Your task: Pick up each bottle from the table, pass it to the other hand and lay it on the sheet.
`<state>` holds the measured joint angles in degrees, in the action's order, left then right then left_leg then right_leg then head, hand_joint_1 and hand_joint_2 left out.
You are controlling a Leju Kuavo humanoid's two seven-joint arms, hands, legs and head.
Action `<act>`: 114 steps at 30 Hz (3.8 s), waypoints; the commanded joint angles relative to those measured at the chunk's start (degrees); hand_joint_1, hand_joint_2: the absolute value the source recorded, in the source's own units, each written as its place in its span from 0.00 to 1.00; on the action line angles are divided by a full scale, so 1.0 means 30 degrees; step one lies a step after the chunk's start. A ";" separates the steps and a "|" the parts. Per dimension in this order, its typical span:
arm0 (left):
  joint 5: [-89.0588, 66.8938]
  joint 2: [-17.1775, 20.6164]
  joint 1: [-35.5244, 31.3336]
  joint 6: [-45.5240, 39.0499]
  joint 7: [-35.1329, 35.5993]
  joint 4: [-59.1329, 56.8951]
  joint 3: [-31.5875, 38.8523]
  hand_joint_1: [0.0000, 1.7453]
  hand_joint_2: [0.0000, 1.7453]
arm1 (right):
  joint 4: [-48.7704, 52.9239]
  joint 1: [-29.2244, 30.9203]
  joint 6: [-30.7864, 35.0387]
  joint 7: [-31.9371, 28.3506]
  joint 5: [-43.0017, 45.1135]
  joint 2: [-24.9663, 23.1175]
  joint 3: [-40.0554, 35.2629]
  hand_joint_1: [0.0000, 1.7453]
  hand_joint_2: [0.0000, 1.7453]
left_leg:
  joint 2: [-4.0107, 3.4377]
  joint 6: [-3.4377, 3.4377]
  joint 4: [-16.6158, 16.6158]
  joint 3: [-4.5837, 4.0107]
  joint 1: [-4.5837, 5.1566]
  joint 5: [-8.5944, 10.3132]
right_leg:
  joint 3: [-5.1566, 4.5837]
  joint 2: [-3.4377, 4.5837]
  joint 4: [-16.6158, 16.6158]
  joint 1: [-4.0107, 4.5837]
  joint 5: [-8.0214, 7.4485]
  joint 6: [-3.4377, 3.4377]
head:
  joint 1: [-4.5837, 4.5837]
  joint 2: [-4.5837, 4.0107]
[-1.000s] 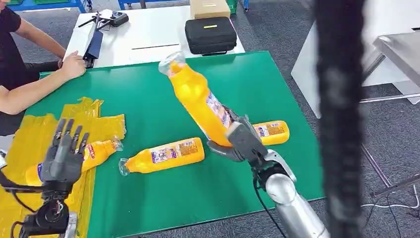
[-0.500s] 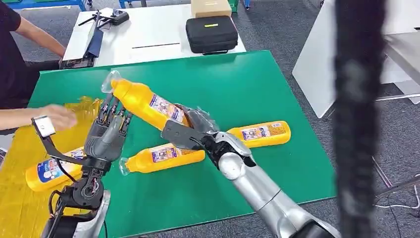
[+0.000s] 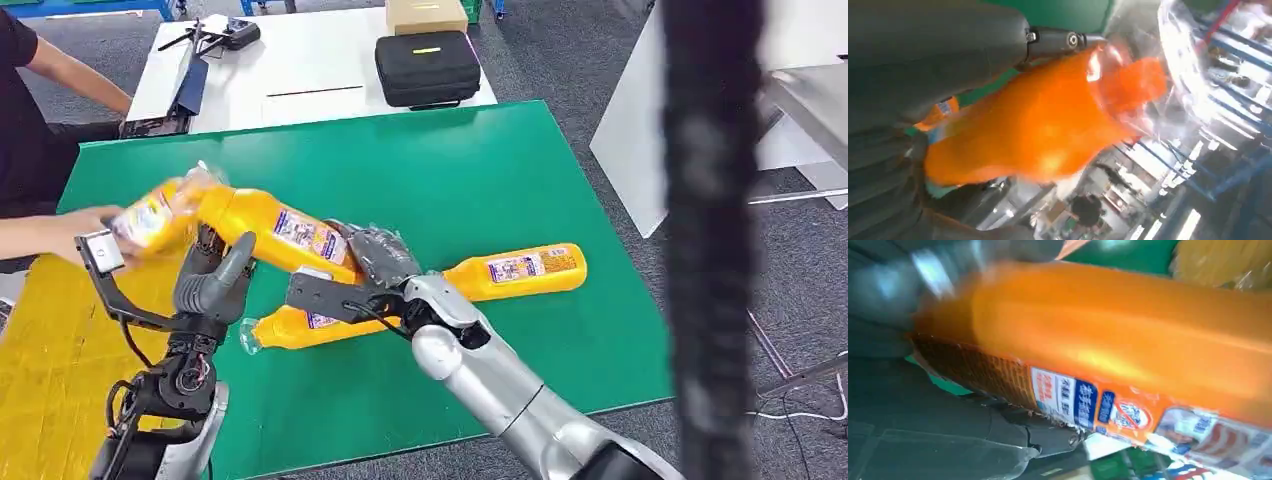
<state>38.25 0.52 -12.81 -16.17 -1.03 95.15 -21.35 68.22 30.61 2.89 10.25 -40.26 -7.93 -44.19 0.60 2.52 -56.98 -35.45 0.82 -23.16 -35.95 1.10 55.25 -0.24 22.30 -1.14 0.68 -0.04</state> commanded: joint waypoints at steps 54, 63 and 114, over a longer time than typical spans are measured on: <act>-2.0000 0.1317 -0.3703 -0.6245 -0.4320 -0.4377 0.3093 1.00 1.00 | -0.4420 0.1477 -0.2057 0.1343 -0.1420 0.0301 -0.2677 0.00 0.00 | 0.0017 -0.0048 -0.0003 0.0068 -0.0015 -0.0024 | 0.0085 -0.0041 0.0003 0.0015 0.0036 -0.0001 | -0.0007 0.0000; -2.9294 0.2978 -0.4511 -0.6526 -0.0652 -0.9562 0.3907 1.00 1.00 | -0.4959 0.1839 -0.2973 0.1257 -0.2124 0.0149 -0.3349 0.00 0.00 | -0.0018 -0.0067 0.0023 0.0089 0.0003 -0.0013 | 0.0093 -0.0007 -0.0003 0.0002 0.0023 0.0017 | -0.0014 0.0000; -1.7754 0.0821 -0.2001 0.0292 -0.1444 -0.3809 0.4219 0.00 0.00 | -1.0918 0.2969 -0.3058 0.0388 -0.6647 0.0239 -0.3153 0.00 1.00 | 0.0070 -0.0070 -0.0016 0.0078 -0.0012 -0.0017 | 0.0119 -0.0088 -0.0006 0.0019 0.0041 0.0002 | 0.0000 0.0000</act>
<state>-16.30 4.26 -19.17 -15.02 -5.40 78.32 -6.80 44.93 37.21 -6.16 12.00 -60.09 -6.27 -53.77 0.73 2.48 -56.99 -35.49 0.86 -23.11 -35.92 1.03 55.24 -0.26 22.29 -1.15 0.68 -0.04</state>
